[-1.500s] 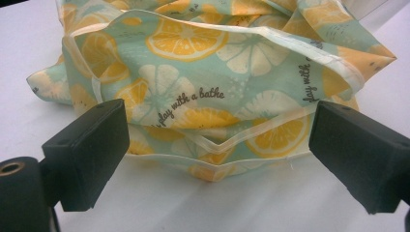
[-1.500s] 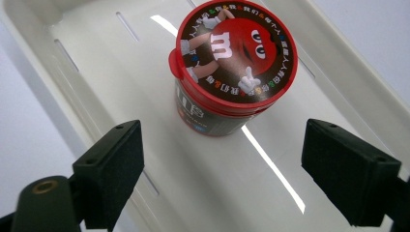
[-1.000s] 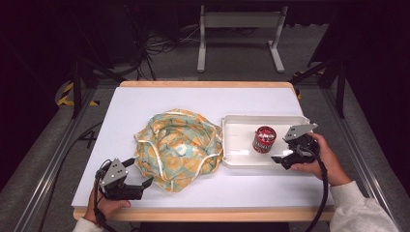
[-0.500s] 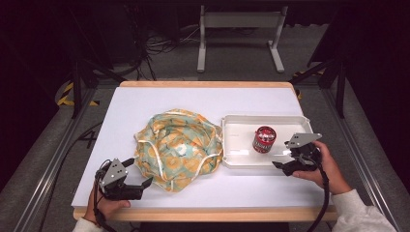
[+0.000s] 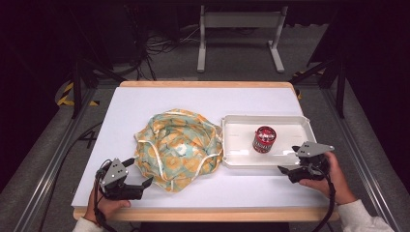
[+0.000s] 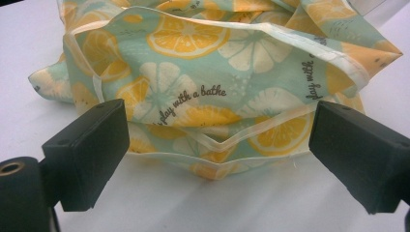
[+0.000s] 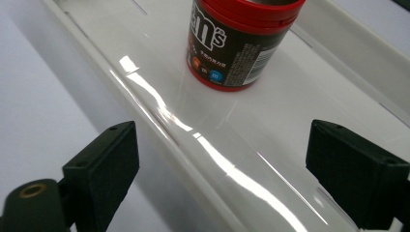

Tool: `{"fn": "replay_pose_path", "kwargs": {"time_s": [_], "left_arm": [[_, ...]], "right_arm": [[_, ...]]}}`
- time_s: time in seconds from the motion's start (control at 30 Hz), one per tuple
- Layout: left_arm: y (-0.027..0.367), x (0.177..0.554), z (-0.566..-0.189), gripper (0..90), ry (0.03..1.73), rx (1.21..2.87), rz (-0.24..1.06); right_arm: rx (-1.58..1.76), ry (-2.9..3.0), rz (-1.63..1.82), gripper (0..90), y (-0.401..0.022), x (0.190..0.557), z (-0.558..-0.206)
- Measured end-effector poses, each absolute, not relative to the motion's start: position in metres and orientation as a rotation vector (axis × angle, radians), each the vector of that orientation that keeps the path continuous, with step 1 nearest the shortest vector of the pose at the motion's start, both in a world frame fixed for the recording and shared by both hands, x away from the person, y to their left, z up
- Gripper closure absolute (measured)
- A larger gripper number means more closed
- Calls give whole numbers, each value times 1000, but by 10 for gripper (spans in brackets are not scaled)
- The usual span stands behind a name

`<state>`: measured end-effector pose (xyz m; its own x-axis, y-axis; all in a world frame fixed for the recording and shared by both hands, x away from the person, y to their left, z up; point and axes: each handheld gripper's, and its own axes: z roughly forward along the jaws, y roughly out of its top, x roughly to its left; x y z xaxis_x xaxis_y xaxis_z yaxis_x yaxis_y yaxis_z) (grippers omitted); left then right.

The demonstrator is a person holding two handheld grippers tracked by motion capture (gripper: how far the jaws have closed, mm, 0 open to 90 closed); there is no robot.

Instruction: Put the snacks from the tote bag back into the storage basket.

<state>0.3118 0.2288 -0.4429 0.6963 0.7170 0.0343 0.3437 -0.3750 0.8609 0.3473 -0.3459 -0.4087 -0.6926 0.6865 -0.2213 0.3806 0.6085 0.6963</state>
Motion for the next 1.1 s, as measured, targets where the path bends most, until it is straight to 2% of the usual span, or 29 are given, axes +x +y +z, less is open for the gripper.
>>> {"fn": "replay_pose_path", "kwargs": {"time_s": [0.33,1.1], "left_arm": [[227,313,-444,78,820,1994,509],[228,317,-443,78,826,1983,505]], "right_arm": [[906,2263,918,78,-362,334,-420],[922,2082,1075,93,-398,303,-437]]}}
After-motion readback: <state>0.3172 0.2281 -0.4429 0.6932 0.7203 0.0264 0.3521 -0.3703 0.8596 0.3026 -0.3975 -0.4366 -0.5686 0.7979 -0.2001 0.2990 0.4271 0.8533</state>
